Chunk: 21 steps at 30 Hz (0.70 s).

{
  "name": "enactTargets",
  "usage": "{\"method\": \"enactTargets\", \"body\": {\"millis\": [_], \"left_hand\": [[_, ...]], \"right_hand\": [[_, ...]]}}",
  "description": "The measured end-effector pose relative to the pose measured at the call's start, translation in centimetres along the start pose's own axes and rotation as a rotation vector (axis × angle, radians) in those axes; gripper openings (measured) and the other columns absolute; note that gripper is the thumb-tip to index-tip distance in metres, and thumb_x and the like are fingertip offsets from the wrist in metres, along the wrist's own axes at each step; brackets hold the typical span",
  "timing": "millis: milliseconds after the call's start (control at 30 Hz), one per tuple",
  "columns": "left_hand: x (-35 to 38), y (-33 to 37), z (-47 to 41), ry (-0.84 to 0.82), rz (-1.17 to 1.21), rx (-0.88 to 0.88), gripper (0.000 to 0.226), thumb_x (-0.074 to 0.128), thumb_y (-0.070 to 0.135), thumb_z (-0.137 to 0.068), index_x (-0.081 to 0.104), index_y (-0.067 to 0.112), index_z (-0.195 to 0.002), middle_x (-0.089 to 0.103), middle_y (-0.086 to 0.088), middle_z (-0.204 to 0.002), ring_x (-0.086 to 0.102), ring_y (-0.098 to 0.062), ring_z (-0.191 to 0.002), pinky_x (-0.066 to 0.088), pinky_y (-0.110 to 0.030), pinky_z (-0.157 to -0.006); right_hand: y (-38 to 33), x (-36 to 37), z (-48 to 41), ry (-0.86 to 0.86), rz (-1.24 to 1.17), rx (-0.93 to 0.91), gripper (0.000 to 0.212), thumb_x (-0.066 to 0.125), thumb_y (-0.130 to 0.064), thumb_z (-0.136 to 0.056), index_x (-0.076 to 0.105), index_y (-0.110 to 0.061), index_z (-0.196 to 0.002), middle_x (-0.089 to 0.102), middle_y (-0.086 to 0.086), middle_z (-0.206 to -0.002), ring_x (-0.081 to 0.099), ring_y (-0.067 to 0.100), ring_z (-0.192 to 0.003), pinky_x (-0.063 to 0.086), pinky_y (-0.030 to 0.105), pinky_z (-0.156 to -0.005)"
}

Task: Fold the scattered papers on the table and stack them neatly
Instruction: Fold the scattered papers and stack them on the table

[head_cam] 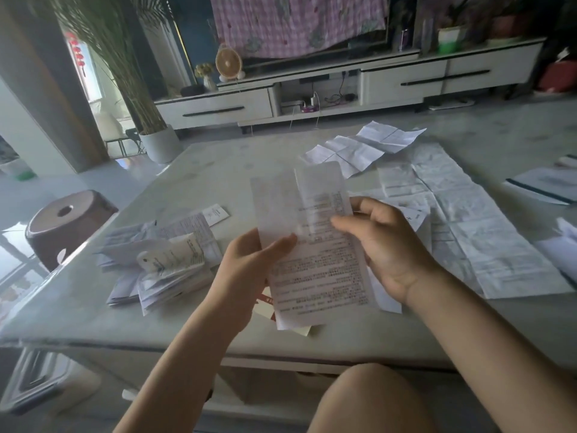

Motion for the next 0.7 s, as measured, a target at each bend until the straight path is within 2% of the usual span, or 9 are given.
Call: {"method": "enactTargets", "body": {"millis": [33, 67, 133, 167, 233, 333, 467, 567, 700], "left_hand": [[-0.18, -0.12, -0.05, 0.02, -0.01, -0.003, 0.023, 0.073, 0.02, -0.073, 0.067, 0.005, -0.09, 0.071, -0.009, -0.079, 0.066, -0.025, -0.069, 0.056, -0.04, -0.061], [-0.34, -0.19, -0.07, 0.038, -0.011, -0.014, 0.021, 0.07, 0.021, -0.072, 0.068, 0.007, -0.088, 0.07, -0.012, -0.083, 0.066, -0.029, -0.074, 0.053, -0.047, -0.072], [-0.65, -0.12, 0.03, 0.065, 0.012, -0.032, 0.013, 0.069, 0.018, -0.076, 0.07, 0.009, -0.085, 0.068, -0.014, -0.084, 0.062, -0.031, -0.078, 0.045, -0.051, -0.08], [-0.77, -0.08, 0.08, 0.07, 0.021, -0.036, 0.009, 0.068, 0.016, -0.079, 0.069, 0.009, -0.085, 0.068, -0.013, -0.085, 0.061, -0.031, -0.079, 0.044, -0.051, -0.082], [-0.82, 0.02, 0.23, 0.058, 0.015, -0.045, 0.014, 0.069, 0.017, -0.076, 0.069, 0.008, -0.087, 0.068, -0.013, -0.087, 0.061, -0.03, -0.08, 0.043, -0.05, -0.082], [-0.89, 0.02, 0.47, 0.041, 0.019, -0.062, 0.019, 0.065, 0.02, -0.07, 0.071, 0.012, -0.087, 0.07, -0.015, -0.091, 0.065, -0.029, -0.081, 0.044, -0.059, -0.088], [-0.95, -0.17, 0.55, 0.043, 0.002, -0.086, 0.016, 0.064, 0.018, -0.071, 0.074, 0.018, -0.082, 0.07, -0.015, -0.093, 0.067, -0.028, -0.081, 0.046, -0.06, -0.088], [-0.99, -0.19, 0.64, 0.077, -0.022, -0.092, 0.013, 0.064, 0.008, -0.082, 0.073, 0.016, -0.086, 0.072, -0.011, -0.09, 0.067, -0.028, -0.082, 0.047, -0.058, -0.088], [-1.14, 0.04, 0.85, 0.078, -0.017, -0.112, 0.023, 0.05, -0.001, -0.09, 0.07, 0.011, -0.09, 0.072, -0.012, -0.09, 0.067, -0.027, -0.084, 0.05, -0.05, -0.088]], "right_hand": [[0.06, -0.01, -0.05, -0.039, -0.049, 0.06, 0.015, 0.059, -0.002, -0.085, 0.067, -0.008, -0.097, 0.073, 0.011, -0.092, 0.069, 0.027, -0.086, 0.055, 0.034, -0.076], [0.12, -0.06, -0.03, -0.098, -0.09, 0.122, 0.019, 0.06, -0.004, -0.085, 0.066, -0.005, -0.103, 0.072, 0.013, -0.097, 0.069, 0.029, -0.09, 0.056, 0.035, -0.08], [0.2, 0.0, 0.17, -0.216, -0.086, 0.221, 0.026, 0.06, -0.006, -0.085, 0.065, -0.004, -0.11, 0.07, 0.015, -0.106, 0.066, 0.031, -0.099, 0.052, 0.039, -0.089], [0.24, 0.13, 0.27, -0.255, -0.069, 0.25, 0.027, 0.06, -0.006, -0.085, 0.064, -0.004, -0.111, 0.069, 0.016, -0.107, 0.066, 0.031, -0.1, 0.052, 0.039, -0.09], [0.37, 0.46, 0.37, -0.279, -0.072, 0.287, 0.027, 0.058, -0.003, -0.085, 0.064, -0.001, -0.111, 0.068, 0.018, -0.108, 0.067, 0.029, -0.095, 0.055, 0.035, -0.083], [0.69, 0.83, 0.31, -0.223, -0.103, 0.312, 0.023, 0.056, -0.001, -0.087, 0.063, 0.002, -0.109, 0.068, 0.02, -0.104, 0.067, 0.025, -0.081, 0.057, 0.029, -0.069], [0.66, 0.72, 0.21, -0.211, -0.138, 0.313, 0.022, 0.053, 0.0, -0.088, 0.063, 0.003, -0.107, 0.068, 0.018, -0.098, 0.066, 0.022, -0.074, 0.057, 0.028, -0.062], [0.77, 0.56, 0.2, -0.236, -0.14, 0.314, 0.025, 0.05, 0.002, -0.089, 0.063, 0.002, -0.11, 0.068, 0.019, -0.104, 0.067, 0.023, -0.078, 0.057, 0.029, -0.065], [0.81, 0.65, 0.18, -0.267, -0.114, 0.301, 0.026, 0.048, 0.007, -0.087, 0.066, 0.0, -0.105, 0.071, 0.016, -0.1, 0.069, 0.023, -0.081, 0.057, 0.03, -0.071]]}}
Point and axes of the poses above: each hand's wrist, its own z-axis away from the middle knuckle, its own x-axis out of the palm, y = z × x, the point moved 2 cm from there along -z, towards the middle knuckle
